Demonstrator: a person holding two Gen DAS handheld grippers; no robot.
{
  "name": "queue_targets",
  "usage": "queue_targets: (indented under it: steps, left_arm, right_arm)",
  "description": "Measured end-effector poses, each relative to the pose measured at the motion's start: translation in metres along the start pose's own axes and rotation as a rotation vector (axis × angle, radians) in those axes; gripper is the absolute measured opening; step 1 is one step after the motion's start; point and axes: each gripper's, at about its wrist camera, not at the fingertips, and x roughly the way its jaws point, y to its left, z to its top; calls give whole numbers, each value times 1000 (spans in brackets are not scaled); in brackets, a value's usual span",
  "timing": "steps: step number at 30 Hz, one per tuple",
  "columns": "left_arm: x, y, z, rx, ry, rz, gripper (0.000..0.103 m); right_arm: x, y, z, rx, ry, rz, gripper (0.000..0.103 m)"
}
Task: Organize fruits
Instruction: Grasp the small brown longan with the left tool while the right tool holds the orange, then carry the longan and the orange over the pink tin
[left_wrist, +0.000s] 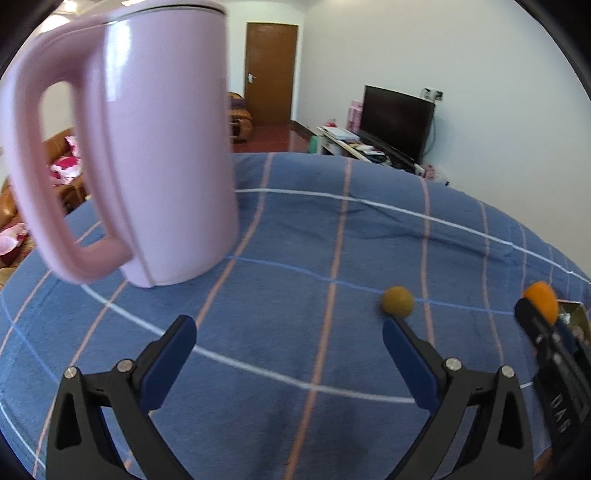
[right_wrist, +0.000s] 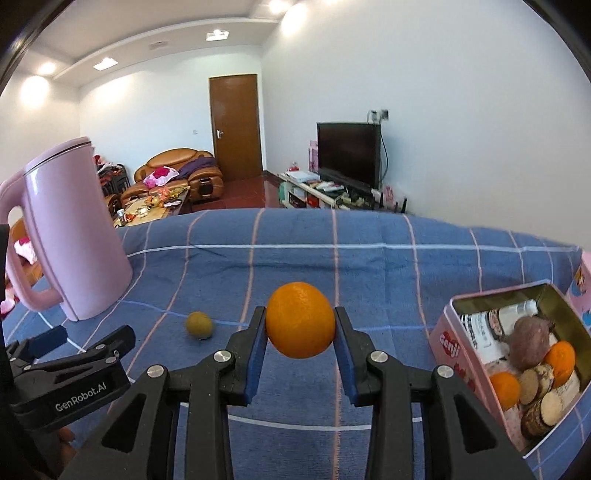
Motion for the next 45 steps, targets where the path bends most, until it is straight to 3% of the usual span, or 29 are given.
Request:
queue_targets:
  steps: [5, 10, 14, 17, 19, 24, 27, 30, 35, 45]
  left_arm:
    - [14, -30, 14, 69, 27, -32, 88]
    - [42, -56, 11, 98, 115, -95, 61]
    - [50, -69, 10, 134, 131, -107, 54]
    - [52, -71, 12, 140, 138, -158, 43]
    - [51, -68, 13, 136, 143, -221, 29]
    - [45, -58, 13, 109, 140, -308, 28]
    - [21, -52, 12, 99, 31, -315, 28]
    - [-3, -51, 7, 100, -86, -257, 29]
    - [-25, -46, 1, 62, -181, -124, 29]
    - [-46, -32, -18, 15, -218, -67, 29]
  right_arm:
    - [2, -4, 0, 16, 6, 4, 37]
    - [6, -7, 0, 33, 14, 10, 37]
    - [8, -8, 0, 39, 23, 14, 37]
    - [12, -11, 0, 54, 42, 23, 37]
    - [14, -12, 0, 56, 50, 29, 37]
    - [15, -13, -1, 60, 48, 34, 37]
    - [13, -15, 0, 68, 31, 55, 37]
    - [8, -12, 0, 60, 10, 46, 37]
    - [1, -6, 0, 27, -21, 25, 37]
    - [-22, 3, -8, -37, -89, -5, 37]
